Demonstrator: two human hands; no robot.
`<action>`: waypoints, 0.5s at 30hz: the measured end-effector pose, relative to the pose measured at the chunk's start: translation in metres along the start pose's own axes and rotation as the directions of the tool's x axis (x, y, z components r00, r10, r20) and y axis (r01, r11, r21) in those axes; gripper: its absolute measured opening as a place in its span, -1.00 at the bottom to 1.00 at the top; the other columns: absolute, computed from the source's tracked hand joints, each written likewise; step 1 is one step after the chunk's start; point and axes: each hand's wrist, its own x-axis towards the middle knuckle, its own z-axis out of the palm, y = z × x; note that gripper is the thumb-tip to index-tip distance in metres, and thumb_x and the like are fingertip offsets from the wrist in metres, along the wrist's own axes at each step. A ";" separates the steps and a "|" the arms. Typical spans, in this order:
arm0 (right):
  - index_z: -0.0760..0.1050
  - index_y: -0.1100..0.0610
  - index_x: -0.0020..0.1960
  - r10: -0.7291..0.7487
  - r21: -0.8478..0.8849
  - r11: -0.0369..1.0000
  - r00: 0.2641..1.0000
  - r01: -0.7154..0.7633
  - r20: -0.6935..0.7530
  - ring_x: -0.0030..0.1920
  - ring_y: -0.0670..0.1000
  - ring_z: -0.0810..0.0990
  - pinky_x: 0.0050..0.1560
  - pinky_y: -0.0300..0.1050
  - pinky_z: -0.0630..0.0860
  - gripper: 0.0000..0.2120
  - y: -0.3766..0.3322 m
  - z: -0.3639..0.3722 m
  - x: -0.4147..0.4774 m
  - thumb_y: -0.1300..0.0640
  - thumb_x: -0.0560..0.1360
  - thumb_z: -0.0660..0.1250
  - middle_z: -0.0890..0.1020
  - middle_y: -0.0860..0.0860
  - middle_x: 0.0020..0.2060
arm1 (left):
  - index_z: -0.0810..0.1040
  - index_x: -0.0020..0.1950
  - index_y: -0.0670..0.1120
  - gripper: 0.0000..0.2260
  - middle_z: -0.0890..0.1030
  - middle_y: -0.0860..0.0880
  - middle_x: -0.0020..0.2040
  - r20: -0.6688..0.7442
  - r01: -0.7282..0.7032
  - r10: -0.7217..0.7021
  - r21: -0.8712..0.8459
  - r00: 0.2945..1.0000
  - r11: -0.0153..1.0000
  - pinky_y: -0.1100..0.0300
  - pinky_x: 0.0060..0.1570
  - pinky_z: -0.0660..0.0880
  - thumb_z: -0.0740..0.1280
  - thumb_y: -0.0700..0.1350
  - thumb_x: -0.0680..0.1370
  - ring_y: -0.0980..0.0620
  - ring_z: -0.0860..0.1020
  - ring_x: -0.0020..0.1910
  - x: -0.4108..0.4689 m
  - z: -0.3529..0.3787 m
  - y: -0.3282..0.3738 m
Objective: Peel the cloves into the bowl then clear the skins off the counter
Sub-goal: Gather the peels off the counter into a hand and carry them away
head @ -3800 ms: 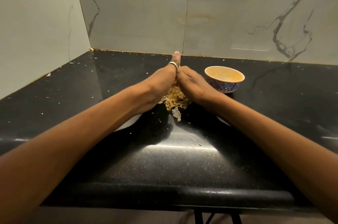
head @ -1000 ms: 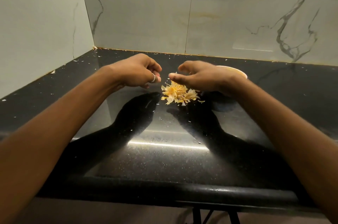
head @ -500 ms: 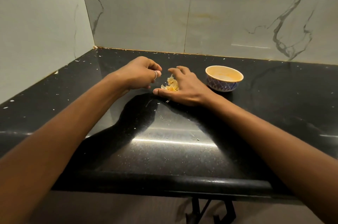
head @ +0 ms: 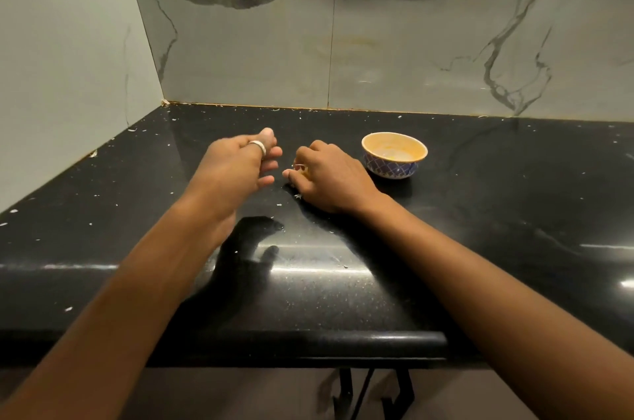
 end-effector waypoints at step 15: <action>0.34 0.14 -0.34 0.028 0.048 0.999 0.996 -0.024 -0.086 -0.30 0.23 0.47 -0.28 -0.06 0.31 -0.61 -0.004 -0.004 0.006 0.02 0.63 0.24 0.54 0.17 -0.33 | 0.53 0.15 -0.13 -0.72 0.63 -0.07 0.13 -0.224 0.162 -0.280 -0.433 0.934 0.887 0.18 0.17 0.46 0.20 0.06 0.68 -0.01 0.57 0.19 -0.005 0.022 -0.001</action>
